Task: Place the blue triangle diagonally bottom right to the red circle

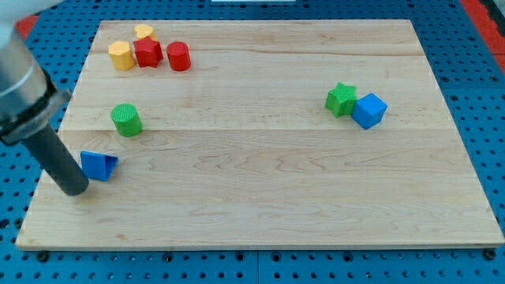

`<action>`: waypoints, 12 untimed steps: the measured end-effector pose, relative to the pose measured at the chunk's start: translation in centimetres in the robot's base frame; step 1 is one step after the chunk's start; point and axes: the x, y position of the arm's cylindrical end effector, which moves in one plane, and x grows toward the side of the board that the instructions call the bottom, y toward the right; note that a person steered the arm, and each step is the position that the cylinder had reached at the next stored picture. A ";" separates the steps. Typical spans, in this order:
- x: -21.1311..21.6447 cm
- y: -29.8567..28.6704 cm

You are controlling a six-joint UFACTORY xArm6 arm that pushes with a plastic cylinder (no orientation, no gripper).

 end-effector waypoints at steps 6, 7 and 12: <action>-5.0 12.8; -5.5 20.0; -9.4 22.8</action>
